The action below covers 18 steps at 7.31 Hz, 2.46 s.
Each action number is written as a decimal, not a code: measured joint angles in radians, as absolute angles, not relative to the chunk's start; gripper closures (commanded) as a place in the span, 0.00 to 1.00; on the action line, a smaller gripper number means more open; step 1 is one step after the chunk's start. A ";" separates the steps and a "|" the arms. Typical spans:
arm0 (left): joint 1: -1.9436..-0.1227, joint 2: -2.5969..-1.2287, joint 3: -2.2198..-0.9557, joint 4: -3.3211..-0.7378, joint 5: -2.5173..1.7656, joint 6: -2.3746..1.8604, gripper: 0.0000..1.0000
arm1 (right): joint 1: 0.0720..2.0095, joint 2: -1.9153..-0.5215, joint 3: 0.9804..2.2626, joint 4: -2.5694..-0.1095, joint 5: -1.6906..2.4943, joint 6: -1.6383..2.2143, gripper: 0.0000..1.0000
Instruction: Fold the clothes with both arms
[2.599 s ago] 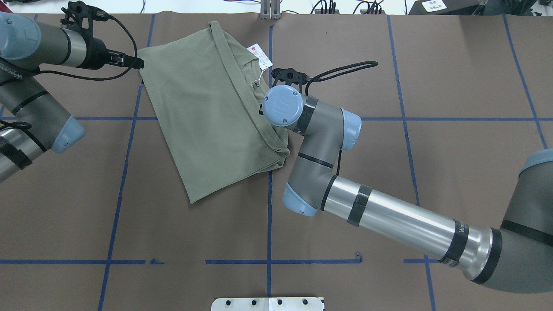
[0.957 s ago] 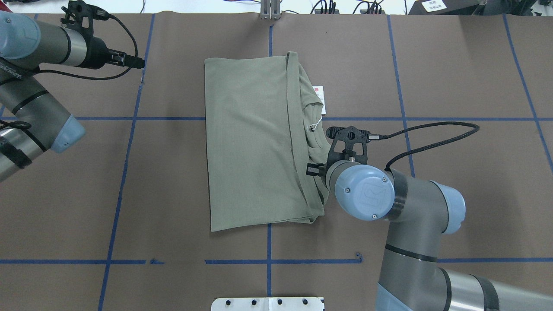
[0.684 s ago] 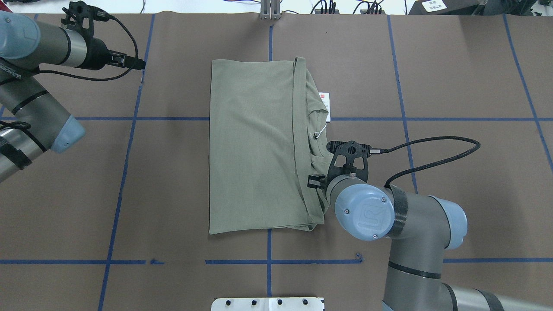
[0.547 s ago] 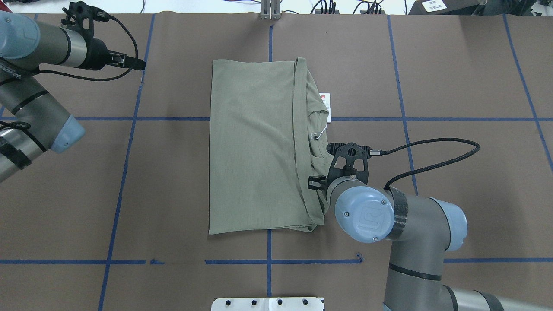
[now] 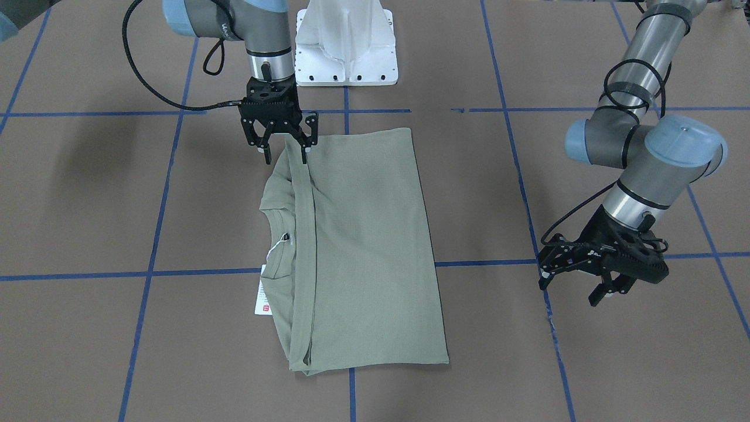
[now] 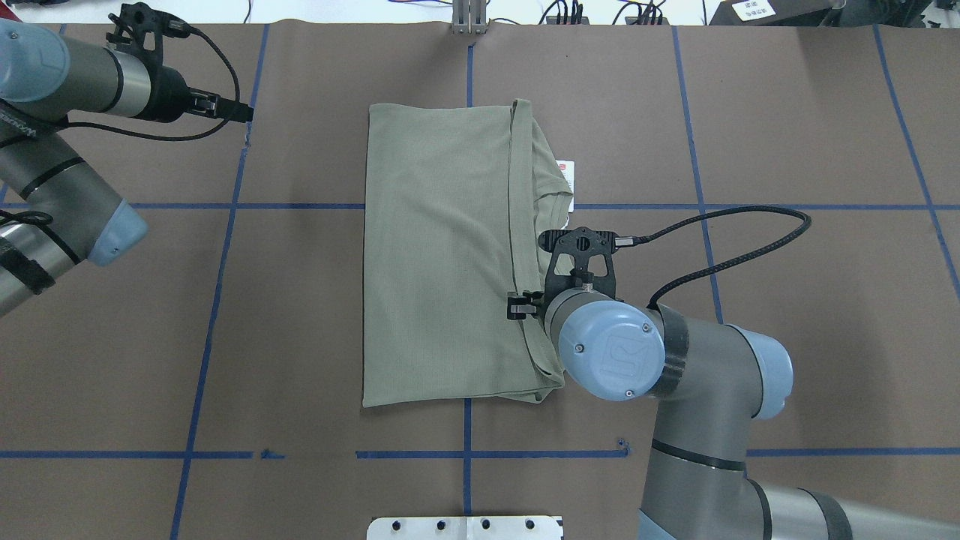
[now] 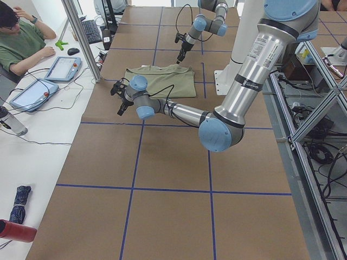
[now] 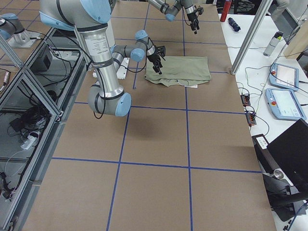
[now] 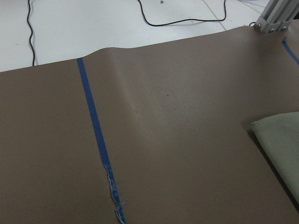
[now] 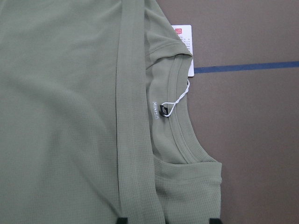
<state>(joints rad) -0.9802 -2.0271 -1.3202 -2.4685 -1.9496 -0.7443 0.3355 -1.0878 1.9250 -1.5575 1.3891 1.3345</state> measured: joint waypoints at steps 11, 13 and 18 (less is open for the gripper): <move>-0.979 -1.988 -1.351 -2.472 -1.949 -0.748 0.00 | 0.261 -1.064 1.855 -1.615 1.486 0.993 0.67; -0.979 -1.988 -1.351 -2.471 -1.948 -0.747 0.00 | 0.257 -1.064 1.856 -1.614 1.487 0.993 0.67; -0.979 -1.988 -1.351 -2.472 -1.948 -0.748 0.00 | 0.245 -1.066 1.858 -1.614 1.484 0.993 1.00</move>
